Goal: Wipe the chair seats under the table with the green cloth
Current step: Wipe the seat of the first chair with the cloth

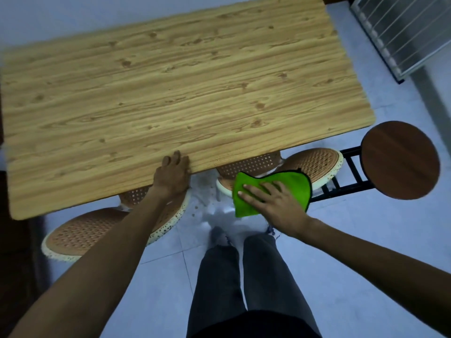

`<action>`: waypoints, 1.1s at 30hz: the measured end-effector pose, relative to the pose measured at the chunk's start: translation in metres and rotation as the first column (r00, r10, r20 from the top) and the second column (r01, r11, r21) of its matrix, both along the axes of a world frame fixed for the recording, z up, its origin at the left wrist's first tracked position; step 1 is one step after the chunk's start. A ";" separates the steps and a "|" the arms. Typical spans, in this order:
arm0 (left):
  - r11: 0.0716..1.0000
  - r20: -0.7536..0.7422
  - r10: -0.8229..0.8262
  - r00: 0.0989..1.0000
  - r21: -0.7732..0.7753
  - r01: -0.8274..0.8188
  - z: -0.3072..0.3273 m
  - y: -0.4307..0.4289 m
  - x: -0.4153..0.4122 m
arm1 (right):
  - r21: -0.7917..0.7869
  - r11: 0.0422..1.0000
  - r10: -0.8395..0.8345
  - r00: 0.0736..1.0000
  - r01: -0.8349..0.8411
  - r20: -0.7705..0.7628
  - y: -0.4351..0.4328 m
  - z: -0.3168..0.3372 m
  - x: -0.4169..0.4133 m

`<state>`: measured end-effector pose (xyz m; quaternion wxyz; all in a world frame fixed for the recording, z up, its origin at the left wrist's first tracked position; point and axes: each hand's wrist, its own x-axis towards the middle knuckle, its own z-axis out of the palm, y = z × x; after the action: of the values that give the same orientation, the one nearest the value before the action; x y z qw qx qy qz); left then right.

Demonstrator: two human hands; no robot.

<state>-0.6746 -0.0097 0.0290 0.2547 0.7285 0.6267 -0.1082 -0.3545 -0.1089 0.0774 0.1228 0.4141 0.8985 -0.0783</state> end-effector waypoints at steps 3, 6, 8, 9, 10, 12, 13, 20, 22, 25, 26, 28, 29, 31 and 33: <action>1.000 0.001 0.022 1.000 -0.014 -0.022 -0.001 0.000 0.004 | -0.084 0.995 -0.046 0.998 0.049 0.037 0.010 -0.003 -0.060; 0.999 -0.008 0.048 0.999 -0.015 -0.048 -0.002 -0.001 0.008 | -0.183 0.975 -0.080 0.965 0.129 0.251 0.036 -0.007 -0.123; 0.999 -0.005 0.050 0.999 -0.003 -0.050 -0.001 -0.003 0.010 | -0.267 0.937 -0.117 0.923 0.225 0.366 0.055 -0.010 -0.156; 0.999 -0.007 0.049 0.999 0.010 -0.049 -0.002 -0.004 0.011 | -0.296 0.925 -0.100 0.907 0.236 0.409 0.062 -0.013 -0.165; 0.999 -0.009 0.050 0.999 0.015 -0.050 -0.004 -0.005 0.012 | -0.320 0.917 -0.075 0.892 0.237 0.446 0.067 -0.017 -0.171; 0.998 -0.011 0.065 0.998 -0.007 -0.065 -0.006 -0.008 0.016 | -0.346 0.909 -0.043 0.879 0.231 0.474 0.074 -0.023 -0.173; 0.997 -0.016 0.071 0.997 -0.023 -0.071 -0.007 -0.010 0.018 | -0.334 0.917 -0.043 0.885 0.219 0.463 0.073 -0.024 -0.169; 0.997 -0.052 0.070 0.996 -0.021 -0.072 -0.004 -0.014 0.031 | -0.034 0.999 -0.042 0.999 0.041 -0.031 0.016 -0.011 -0.068; 0.991 -0.029 0.133 0.991 -0.028 -0.134 -0.002 -0.015 0.032 | 0.033 0.999 -0.018 0.998 0.020 -0.056 -0.001 -0.007 -0.020; 0.980 0.015 0.191 0.981 -0.050 -0.190 0.006 -0.019 0.046 | 0.113 0.990 -0.085 0.996 0.086 -0.010 -0.014 0.001 0.056; 0.981 0.041 0.191 0.981 -0.019 -0.191 0.011 -0.021 0.057 | 0.103 0.987 -0.125 0.992 0.123 0.011 -0.014 0.005 0.078; 0.988 0.119 0.142 0.983 0.048 -0.148 0.024 -0.028 0.088 | 0.101 0.963 -0.249 0.968 0.248 -0.004 -0.017 0.012 0.107; 0.992 0.153 0.096 0.984 0.064 -0.107 0.031 -0.033 0.107 | 0.110 0.928 -0.350 0.935 0.355 -0.062 -0.022 0.016 0.109; 0.997 0.204 0.045 0.978 0.050 -0.057 0.039 -0.044 0.146 | 0.076 0.800 -0.571 0.793 0.596 -0.215 -0.032 0.019 0.093; 0.998 0.240 0.054 0.969 0.011 -0.059 0.040 -0.054 0.177 | -0.050 0.637 -0.746 0.599 0.769 -0.293 -0.035 0.015 0.061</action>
<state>-0.4976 -0.0634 0.0690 0.3249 0.7204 0.6127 -0.0064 -0.2938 -0.1435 0.0922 -0.0704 0.7445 0.6478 -0.1452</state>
